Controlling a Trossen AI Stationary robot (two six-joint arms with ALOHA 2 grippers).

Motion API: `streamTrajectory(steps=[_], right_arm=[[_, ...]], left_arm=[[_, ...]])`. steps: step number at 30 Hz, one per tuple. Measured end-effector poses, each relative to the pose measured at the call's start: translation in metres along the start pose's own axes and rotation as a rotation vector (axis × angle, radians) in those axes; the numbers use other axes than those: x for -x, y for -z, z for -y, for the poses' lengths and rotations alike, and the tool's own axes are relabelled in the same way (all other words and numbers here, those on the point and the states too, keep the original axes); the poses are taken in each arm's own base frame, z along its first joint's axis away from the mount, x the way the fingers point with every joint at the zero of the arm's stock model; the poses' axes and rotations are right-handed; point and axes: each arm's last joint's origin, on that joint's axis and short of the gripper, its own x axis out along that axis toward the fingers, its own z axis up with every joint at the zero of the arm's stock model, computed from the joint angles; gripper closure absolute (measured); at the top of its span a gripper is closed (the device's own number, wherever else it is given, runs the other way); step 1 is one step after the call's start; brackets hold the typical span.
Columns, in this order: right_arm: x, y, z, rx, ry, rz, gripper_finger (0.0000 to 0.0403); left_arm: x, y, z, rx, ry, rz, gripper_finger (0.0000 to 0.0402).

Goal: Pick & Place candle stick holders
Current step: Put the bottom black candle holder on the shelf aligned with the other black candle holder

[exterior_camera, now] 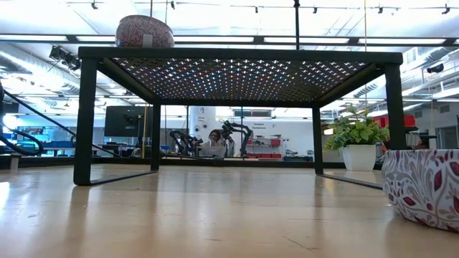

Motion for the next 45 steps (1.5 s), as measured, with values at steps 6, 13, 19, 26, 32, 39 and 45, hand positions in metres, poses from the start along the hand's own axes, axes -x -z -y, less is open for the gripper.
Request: streamTrajectory(steps=[6, 13, 19, 26, 32, 39, 45], right_arm=[[-0.003, 0.002, -0.002, -0.026, -0.036, -0.008, 0.0296], [-0.008, 0.006, -0.003, -0.024, -0.017, -0.016, 0.0296], [-0.019, 0.014, -0.005, -0.026, -0.026, -0.042, 0.0295], [-0.018, 0.013, -0.006, -0.015, -0.019, -0.037, 0.0296], [-0.018, 0.015, -0.005, 0.025, -0.006, -0.054, 0.0348], [-0.018, 0.017, -0.005, 0.062, 0.0, -0.081, 0.0394], [-0.017, 0.019, -0.004, 0.079, 0.035, -0.105, 0.0399]], left_arm=[[0.0, 0.001, -0.001, -0.026, -0.027, -0.008, 0.0387], [0.0, 0.001, -0.001, -0.025, -0.024, -0.005, 0.0387], [0.0, -0.001, -0.001, -0.021, -0.035, 0.012, 0.0387], [0.0, -0.001, -0.001, -0.021, -0.035, 0.012, 0.0387], [0.0, 0.0, -0.001, -0.022, -0.035, 0.008, 0.0387], [0.0, 0.0, -0.001, -0.027, -0.035, 0.002, 0.0376], [-0.001, 0.001, -0.001, -0.025, -0.034, -0.001, 0.0371]])
